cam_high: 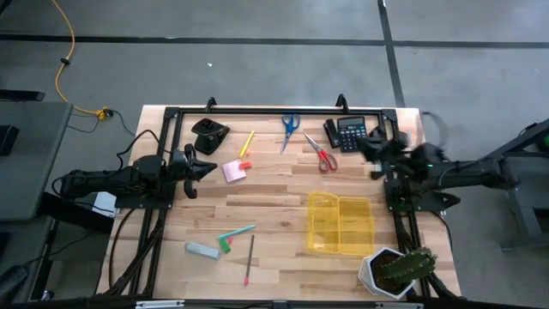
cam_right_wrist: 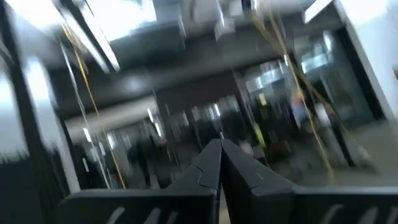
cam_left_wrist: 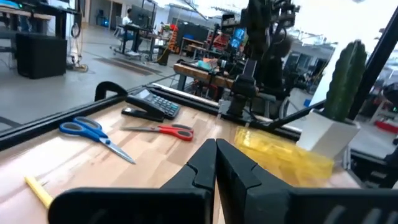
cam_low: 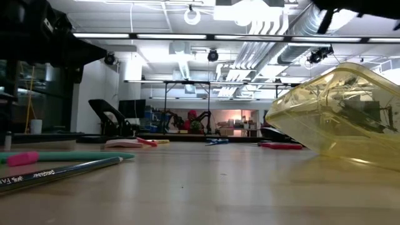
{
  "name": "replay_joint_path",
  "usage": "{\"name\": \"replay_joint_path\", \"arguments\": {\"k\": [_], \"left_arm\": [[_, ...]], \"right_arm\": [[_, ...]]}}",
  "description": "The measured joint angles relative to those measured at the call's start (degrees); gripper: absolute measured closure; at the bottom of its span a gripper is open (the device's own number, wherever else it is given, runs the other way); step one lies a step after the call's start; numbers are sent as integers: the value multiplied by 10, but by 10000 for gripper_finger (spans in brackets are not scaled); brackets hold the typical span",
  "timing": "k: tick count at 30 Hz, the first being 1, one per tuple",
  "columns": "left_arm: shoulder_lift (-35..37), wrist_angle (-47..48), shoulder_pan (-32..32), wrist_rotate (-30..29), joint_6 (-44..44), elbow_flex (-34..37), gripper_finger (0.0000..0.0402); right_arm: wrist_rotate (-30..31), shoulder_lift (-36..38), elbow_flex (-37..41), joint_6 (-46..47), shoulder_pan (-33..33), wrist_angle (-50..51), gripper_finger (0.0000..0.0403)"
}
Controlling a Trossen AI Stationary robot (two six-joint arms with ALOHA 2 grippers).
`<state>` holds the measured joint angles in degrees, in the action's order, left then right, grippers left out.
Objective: Pack school essentials
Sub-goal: Put the red scissors into the supply box
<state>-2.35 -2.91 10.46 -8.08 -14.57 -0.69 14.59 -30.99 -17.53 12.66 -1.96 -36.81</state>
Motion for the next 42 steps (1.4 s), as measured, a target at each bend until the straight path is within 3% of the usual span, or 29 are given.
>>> {"name": "replay_joint_path", "arguments": {"k": [6, 9, 12, 17, 24, 30, 34, 42], "left_arm": [[-1, -12, 0, -12, -89, 1, 402], [-11, -104, 0, -43, -137, -3, 402], [-33, -150, 0, -31, -106, -41, 401], [-118, -80, 0, -31, -28, -155, 402], [-211, 19, 0, -25, 40, -292, 402], [-218, 20, 0, -16, 42, -314, 402], [-219, 21, 0, -23, 42, -314, 402], [-219, 22, 0, -29, 37, -314, 401]], "right_arm": [[0, -142, -52, 64, 0, 62, 402], [2, -185, -78, 71, 0, 60, 402], [2, -216, -110, 52, 0, 61, 402], [2, -255, -183, 5, -7, 73, 402], [2, -291, -300, -11, -42, 287, 402], [2, -305, -335, 119, -86, 464, 399], [-27, -329, -335, 198, -110, 563, 363], [-97, -407, -335, 272, -144, 685, 231]]}}
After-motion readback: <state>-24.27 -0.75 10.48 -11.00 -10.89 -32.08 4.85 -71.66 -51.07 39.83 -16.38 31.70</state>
